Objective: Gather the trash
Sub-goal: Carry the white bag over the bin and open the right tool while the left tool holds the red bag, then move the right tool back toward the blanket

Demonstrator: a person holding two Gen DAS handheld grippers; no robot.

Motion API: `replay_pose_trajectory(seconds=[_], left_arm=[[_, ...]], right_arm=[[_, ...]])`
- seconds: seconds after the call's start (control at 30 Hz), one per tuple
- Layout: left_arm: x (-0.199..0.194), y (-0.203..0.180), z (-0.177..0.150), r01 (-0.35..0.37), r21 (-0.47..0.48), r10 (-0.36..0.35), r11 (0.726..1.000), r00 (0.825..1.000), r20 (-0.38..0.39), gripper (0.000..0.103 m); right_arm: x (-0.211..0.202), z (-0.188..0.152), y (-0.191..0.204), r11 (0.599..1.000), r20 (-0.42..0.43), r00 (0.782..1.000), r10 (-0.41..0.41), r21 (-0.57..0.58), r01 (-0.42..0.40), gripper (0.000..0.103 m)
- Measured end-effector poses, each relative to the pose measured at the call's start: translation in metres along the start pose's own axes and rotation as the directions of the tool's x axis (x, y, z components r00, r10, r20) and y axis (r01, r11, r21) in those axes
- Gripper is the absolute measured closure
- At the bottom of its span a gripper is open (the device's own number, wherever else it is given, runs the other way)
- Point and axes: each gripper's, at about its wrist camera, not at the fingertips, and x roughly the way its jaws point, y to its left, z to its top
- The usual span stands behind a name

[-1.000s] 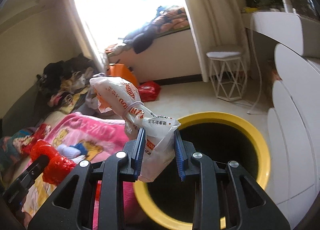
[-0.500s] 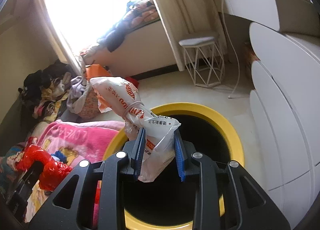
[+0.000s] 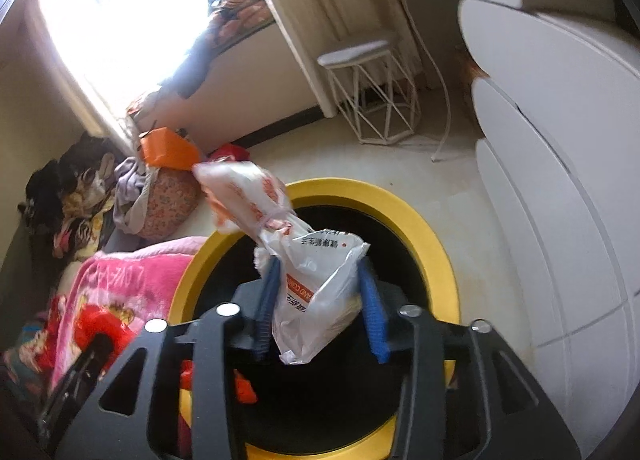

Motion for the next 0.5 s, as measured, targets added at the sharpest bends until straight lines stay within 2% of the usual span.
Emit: replay_pose_trajectory(seconds=[0.03, 0.07, 0.13, 0.17, 0.23, 0.5], left_arm=[[-0.001, 0.003, 0.000, 0.005, -0.019, -0.005, 1.000, 1.000, 0.008, 0.047], [-0.002, 0.006, -0.001, 0.007, -0.030, -0.006, 1.000, 1.000, 0.013, 0.041], [-0.005, 0.009, -0.002, 0.004, -0.045, -0.003, 0.999, 1.000, 0.018, 0.037], [-0.007, 0.012, -0.002, 0.004, -0.056, -0.003, 0.998, 1.000, 0.019, 0.027], [-0.014, 0.018, -0.004, 0.006, -0.075, -0.004, 0.997, 0.999, 0.033, 0.018], [-0.043, 0.036, -0.005, -0.035, -0.104, 0.046, 0.994, 0.994, 0.102, 0.015]], right_arm=[[0.000, 0.000, -0.002, 1.000, -0.003, 1.000, -0.003, 0.008, 0.003, 0.056], [0.001, -0.001, -0.002, 1.000, -0.003, 1.000, -0.007, 0.011, 0.007, 0.053], [0.001, -0.002, -0.001, 1.000, -0.004, 1.000, -0.002, 0.011, 0.002, 0.049], [0.000, -0.002, 0.001, 1.000, -0.003, 1.000, 0.000, 0.006, 0.000, 0.049], [-0.002, -0.005, 0.008, 1.000, 0.001, 1.000, 0.012, -0.022, -0.012, 0.049], [-0.013, -0.010, 0.039, 0.988, 0.032, 0.996, 0.083, -0.134, -0.078, 0.044]])
